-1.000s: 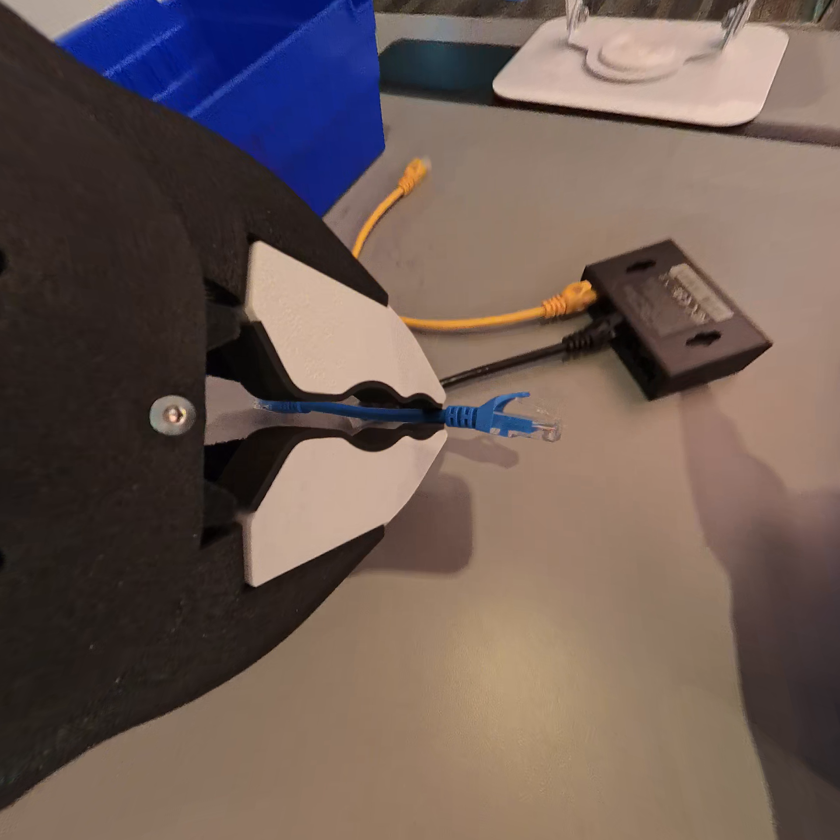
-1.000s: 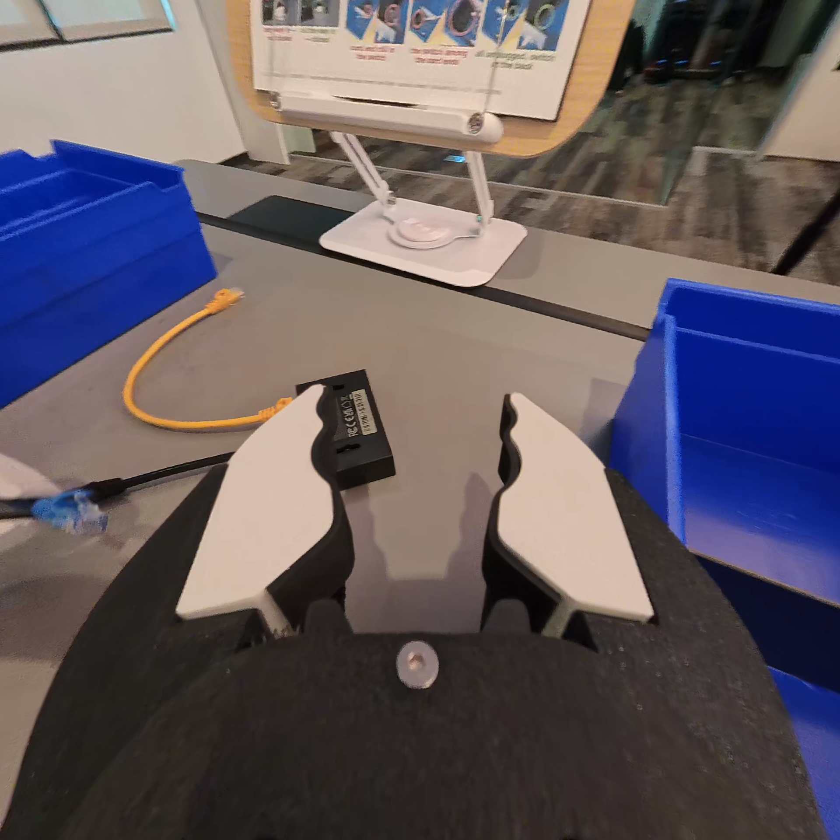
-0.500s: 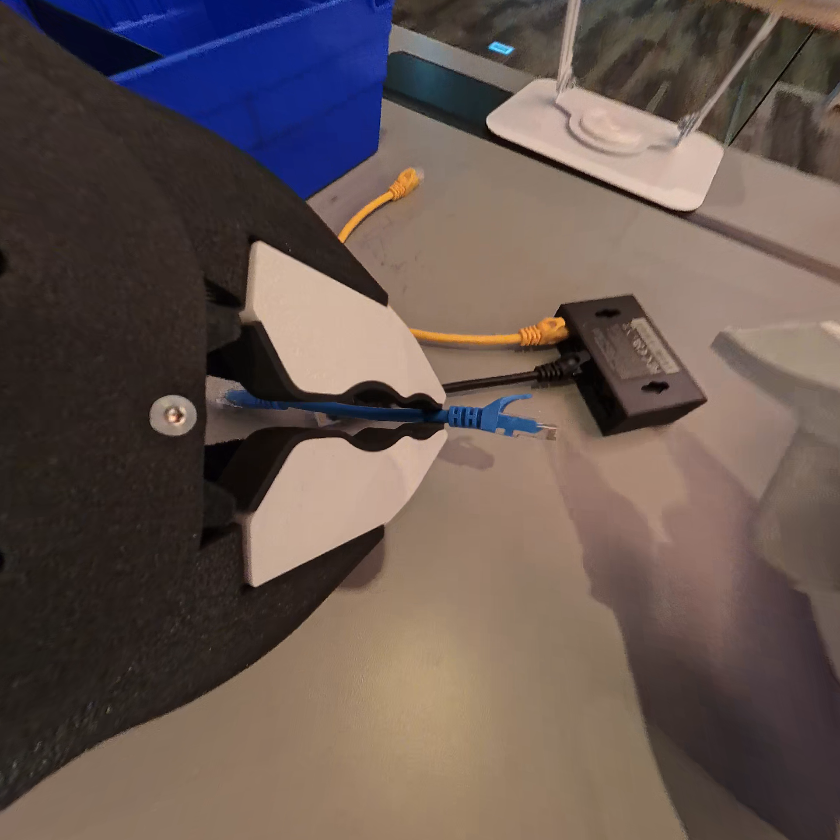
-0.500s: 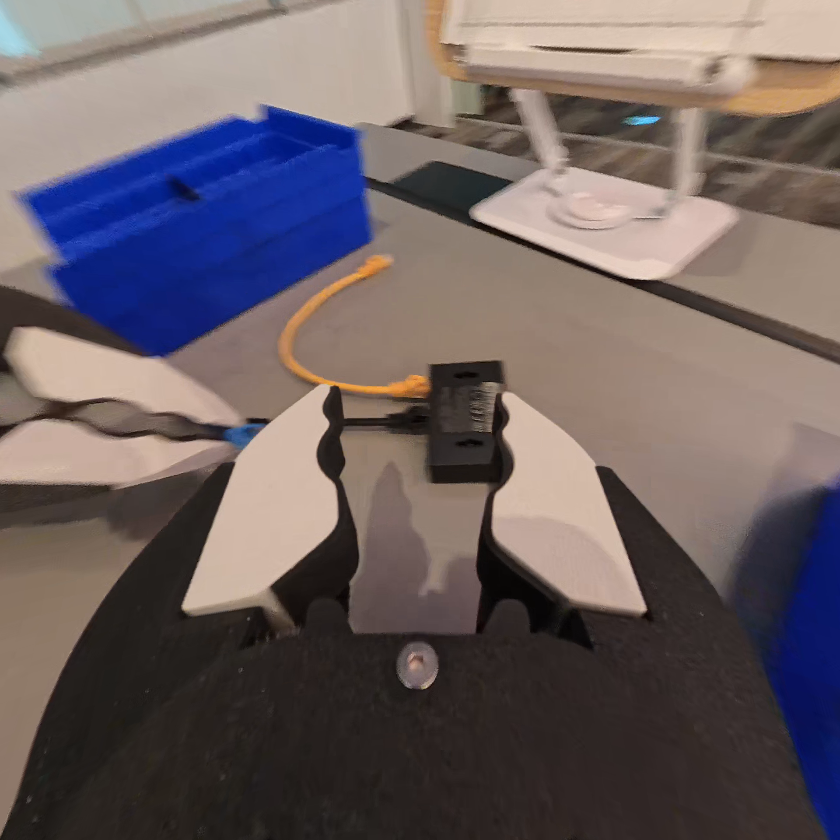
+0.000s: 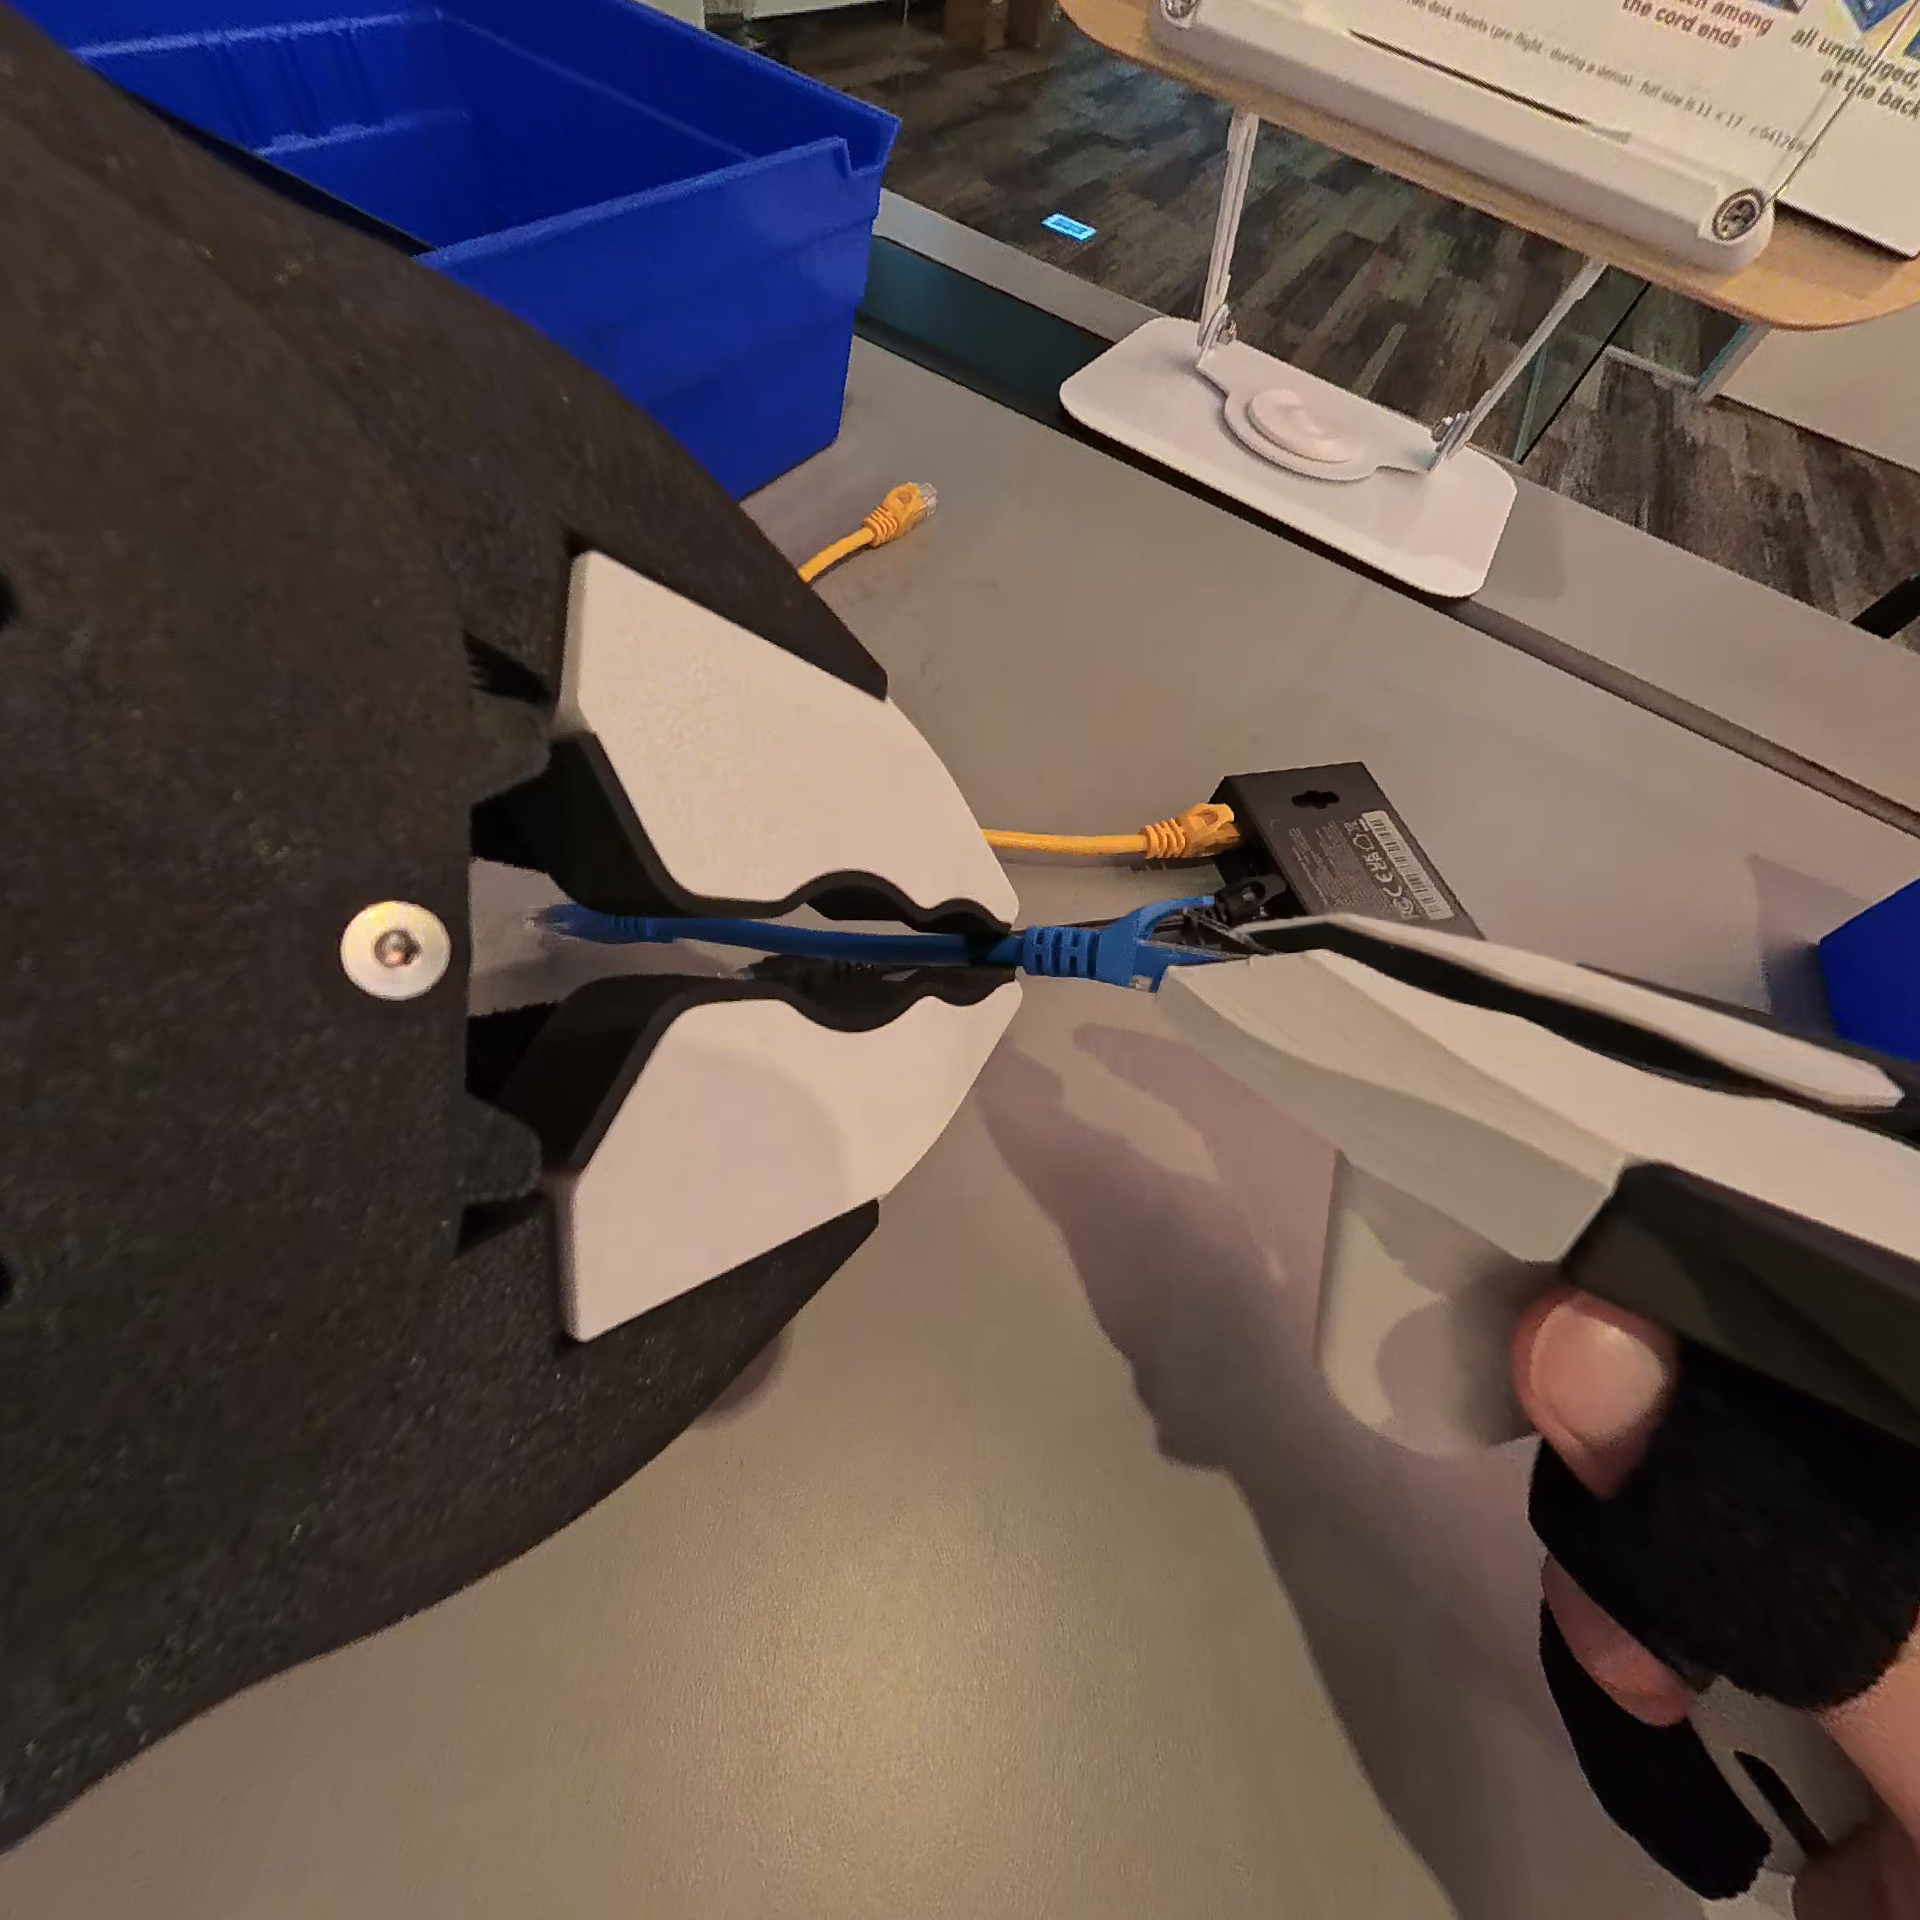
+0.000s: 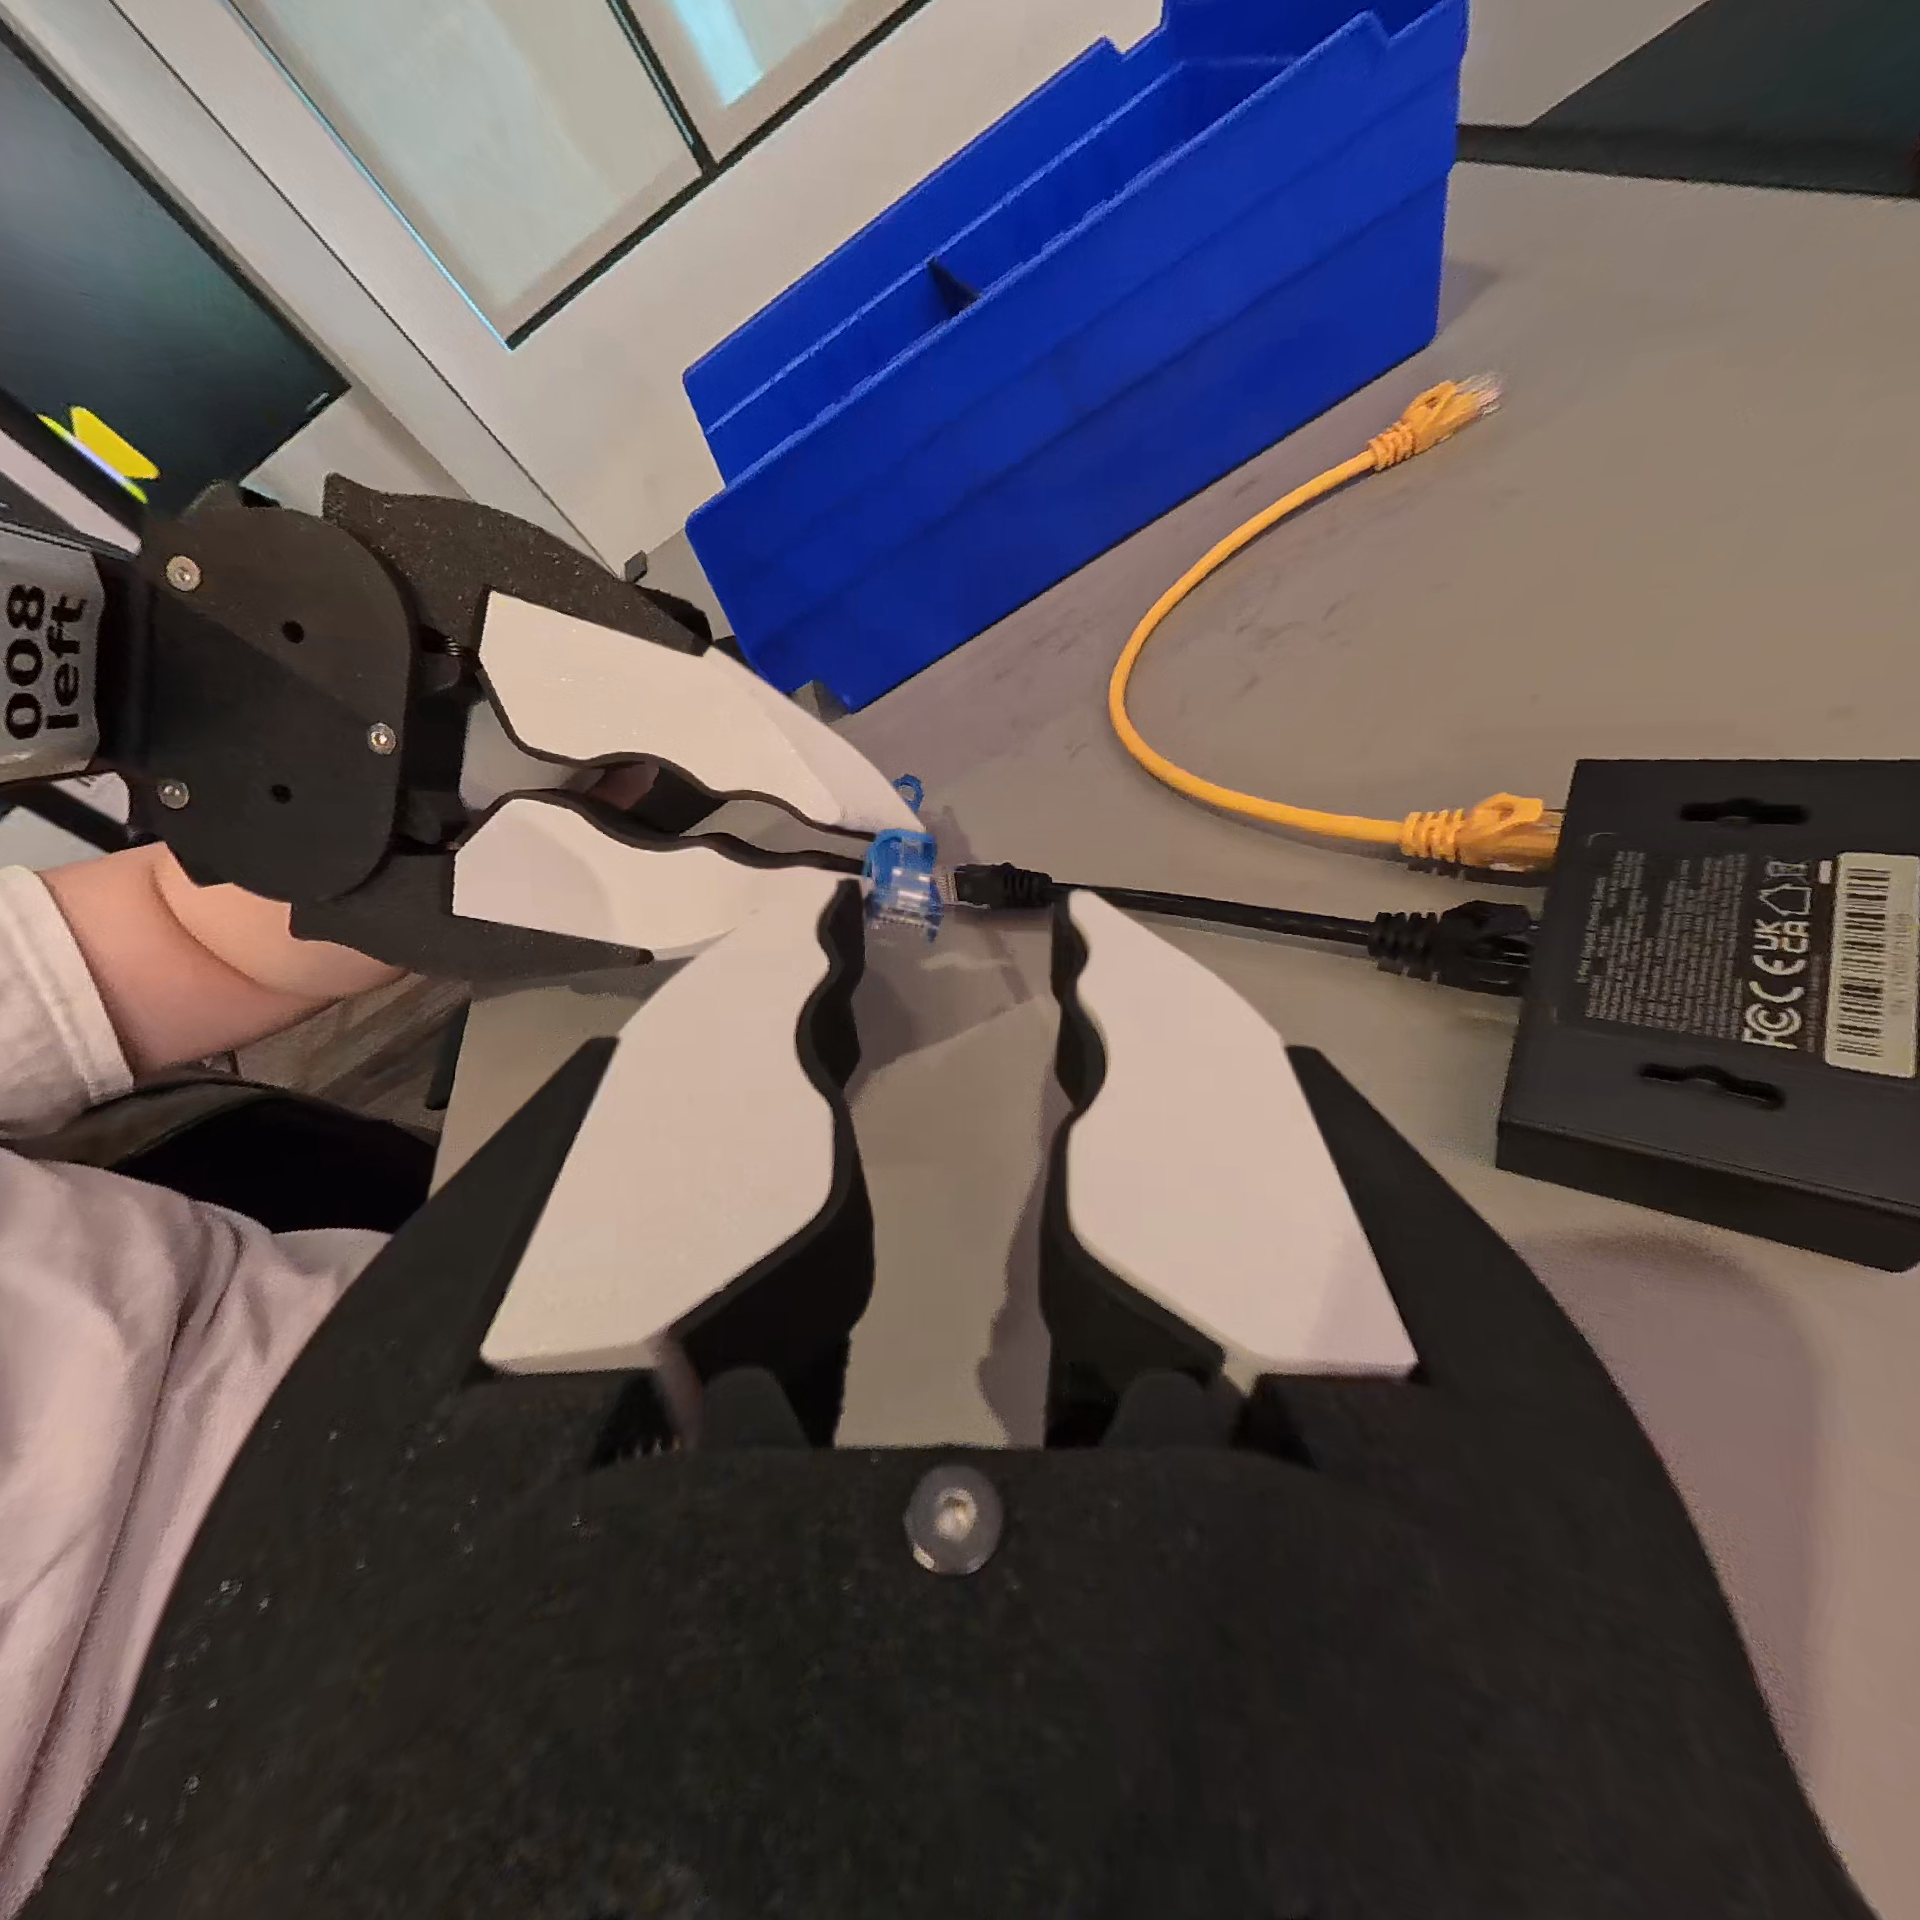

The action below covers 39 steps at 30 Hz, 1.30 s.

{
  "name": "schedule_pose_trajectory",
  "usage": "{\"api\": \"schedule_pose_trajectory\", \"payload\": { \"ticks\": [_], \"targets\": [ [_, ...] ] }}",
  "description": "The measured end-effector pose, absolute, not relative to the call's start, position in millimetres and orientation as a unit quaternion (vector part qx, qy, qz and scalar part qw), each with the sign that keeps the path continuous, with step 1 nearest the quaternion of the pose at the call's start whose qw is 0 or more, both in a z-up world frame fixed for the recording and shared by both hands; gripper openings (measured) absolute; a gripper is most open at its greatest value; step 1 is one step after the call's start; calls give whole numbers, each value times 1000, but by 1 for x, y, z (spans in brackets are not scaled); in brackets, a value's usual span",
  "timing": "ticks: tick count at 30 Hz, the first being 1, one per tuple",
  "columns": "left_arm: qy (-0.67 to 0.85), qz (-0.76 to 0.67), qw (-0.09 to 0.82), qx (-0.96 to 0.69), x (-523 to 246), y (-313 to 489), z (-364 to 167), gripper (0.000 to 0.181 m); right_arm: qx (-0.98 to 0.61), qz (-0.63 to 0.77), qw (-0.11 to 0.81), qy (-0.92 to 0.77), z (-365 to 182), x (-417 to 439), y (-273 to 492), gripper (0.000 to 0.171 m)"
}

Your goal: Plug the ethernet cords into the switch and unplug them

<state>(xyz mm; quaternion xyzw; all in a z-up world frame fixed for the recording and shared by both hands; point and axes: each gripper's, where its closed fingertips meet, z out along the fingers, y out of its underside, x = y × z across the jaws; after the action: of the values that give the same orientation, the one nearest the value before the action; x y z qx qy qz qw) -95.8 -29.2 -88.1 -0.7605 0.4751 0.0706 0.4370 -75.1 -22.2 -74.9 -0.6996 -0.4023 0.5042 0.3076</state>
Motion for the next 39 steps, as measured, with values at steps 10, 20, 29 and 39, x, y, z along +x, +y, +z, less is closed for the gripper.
{"api": "schedule_pose_trajectory", "payload": {
  "ticks": [10, 20, 29, 39],
  "targets": [
    [488, 76, 437, -752, -93, -30, -90, 5, -696, 545, 267, -385, -76, -76, -27, 24],
    [457, 34, 434, -776, -94, -32, -88, 25, -696, 549, 255, -386, -74, -73, -30, 12],
    [288, -326, 444, -784, -58, -99, -71, 16, -697, 620, 227, -281, -73, -61, -9, 12],
    [145, -367, 552, -735, -68, -54, -52, 19, -602, 696, 244, -306, -29, -59, -28, 11]
  ]
}}
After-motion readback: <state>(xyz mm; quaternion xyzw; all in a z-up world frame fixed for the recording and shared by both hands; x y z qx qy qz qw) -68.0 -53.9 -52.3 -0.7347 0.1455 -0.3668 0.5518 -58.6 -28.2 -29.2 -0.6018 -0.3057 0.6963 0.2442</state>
